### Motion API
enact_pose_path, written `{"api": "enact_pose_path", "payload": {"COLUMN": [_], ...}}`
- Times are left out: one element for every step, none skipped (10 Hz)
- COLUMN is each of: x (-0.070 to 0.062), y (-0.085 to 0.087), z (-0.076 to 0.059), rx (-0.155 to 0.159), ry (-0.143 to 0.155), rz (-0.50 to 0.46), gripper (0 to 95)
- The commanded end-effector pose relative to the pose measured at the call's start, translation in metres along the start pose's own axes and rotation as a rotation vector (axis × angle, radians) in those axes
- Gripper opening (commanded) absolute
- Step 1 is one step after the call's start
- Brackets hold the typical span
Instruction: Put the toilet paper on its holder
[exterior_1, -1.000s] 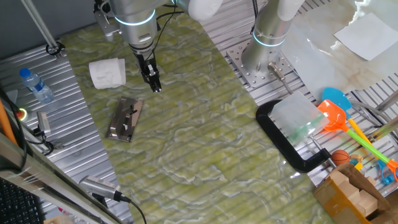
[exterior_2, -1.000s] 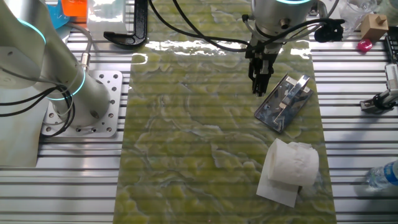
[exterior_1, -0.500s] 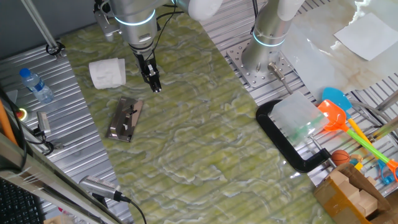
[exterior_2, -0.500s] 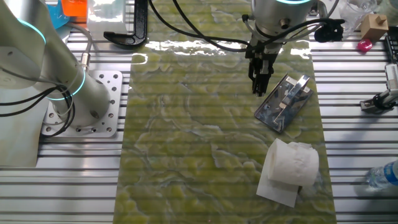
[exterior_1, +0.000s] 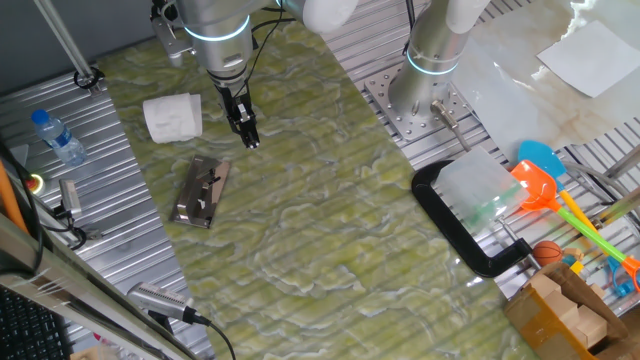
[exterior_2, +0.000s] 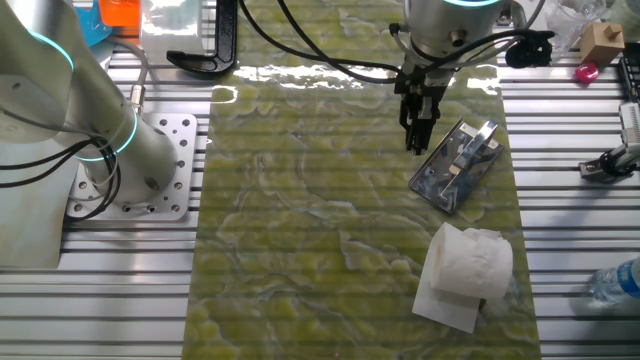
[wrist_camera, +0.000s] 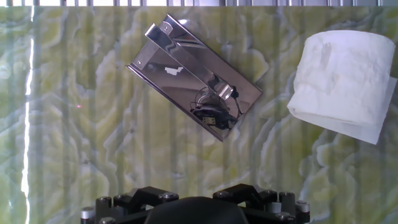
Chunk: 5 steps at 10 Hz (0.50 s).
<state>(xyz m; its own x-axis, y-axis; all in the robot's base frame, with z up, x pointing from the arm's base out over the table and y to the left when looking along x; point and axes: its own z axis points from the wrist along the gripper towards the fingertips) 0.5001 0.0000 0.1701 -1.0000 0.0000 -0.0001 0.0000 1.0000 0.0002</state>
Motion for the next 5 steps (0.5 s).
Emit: {"api": "enact_pose_path", "payload": {"x": [0.0,0.0,0.0,0.0,-0.0001], "y": [-0.0001,-0.0001,-0.0002,-0.0002,-0.0002], "z": [0.0003,0.0004,0.0004,0.0004,0.0006], "rx": [-0.023,-0.021,-0.021,-0.021,-0.02], "ry": [-0.138,-0.138,-0.138,-0.139,-0.139], "rz": [0.24,0.24,0.241,0.241,0.24], "gripper": [0.0,0.0,0.0,0.0,0.0]}}
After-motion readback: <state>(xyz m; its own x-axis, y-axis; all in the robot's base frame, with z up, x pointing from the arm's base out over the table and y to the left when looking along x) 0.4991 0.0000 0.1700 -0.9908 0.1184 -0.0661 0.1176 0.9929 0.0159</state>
